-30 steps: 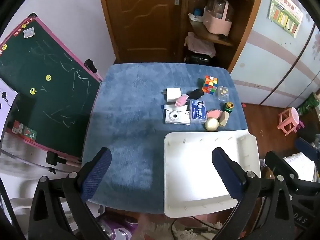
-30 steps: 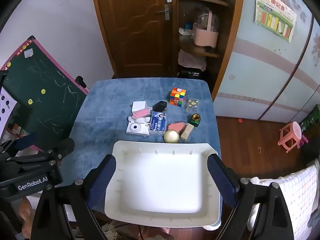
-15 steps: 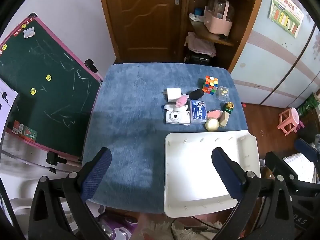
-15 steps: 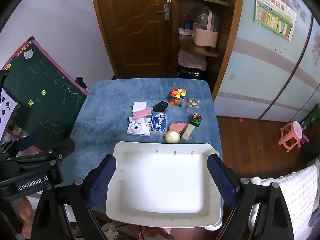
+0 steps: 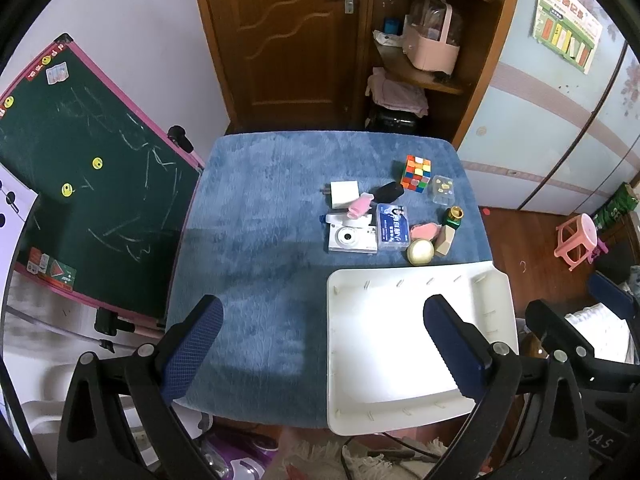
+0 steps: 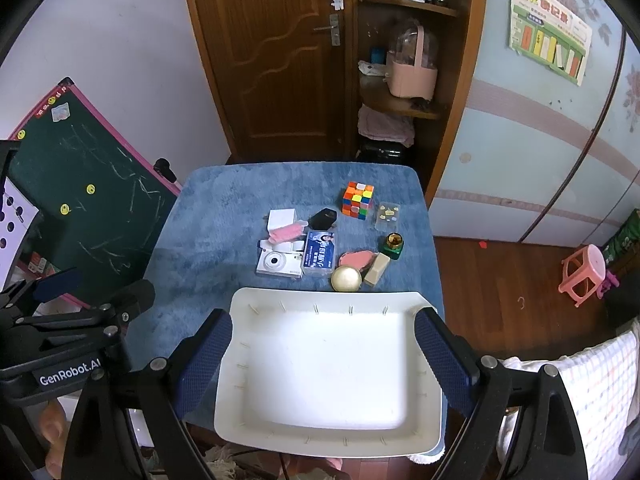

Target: Organize rigid objects

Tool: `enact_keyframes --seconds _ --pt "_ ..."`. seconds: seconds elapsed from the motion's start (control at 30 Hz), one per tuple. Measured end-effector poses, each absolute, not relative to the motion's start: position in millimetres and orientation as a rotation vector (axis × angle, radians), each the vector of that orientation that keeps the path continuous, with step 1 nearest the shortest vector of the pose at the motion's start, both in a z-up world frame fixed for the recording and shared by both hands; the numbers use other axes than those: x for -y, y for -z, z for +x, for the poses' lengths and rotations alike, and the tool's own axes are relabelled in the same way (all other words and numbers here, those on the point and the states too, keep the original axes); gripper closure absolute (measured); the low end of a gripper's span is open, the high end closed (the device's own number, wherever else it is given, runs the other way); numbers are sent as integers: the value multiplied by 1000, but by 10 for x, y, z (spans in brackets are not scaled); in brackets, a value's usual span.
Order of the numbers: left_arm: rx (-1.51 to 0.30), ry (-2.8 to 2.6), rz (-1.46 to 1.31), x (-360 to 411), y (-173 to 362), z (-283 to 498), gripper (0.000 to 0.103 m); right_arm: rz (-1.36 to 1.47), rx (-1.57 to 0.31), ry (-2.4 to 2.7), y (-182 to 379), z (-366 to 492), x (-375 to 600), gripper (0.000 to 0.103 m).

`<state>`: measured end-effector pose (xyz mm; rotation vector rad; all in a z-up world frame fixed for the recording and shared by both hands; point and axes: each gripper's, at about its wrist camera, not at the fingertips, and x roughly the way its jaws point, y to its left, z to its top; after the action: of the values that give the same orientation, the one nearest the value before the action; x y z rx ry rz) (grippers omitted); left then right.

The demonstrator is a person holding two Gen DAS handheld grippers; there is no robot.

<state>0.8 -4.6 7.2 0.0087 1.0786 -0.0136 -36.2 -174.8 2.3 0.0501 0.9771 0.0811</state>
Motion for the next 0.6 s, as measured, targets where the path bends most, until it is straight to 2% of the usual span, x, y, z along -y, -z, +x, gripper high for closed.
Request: enact_keyframes --seconds 0.6 --pt "-1069 18 12 49 -156 30 3 44 -952 -91 -45 -372 1720 10"
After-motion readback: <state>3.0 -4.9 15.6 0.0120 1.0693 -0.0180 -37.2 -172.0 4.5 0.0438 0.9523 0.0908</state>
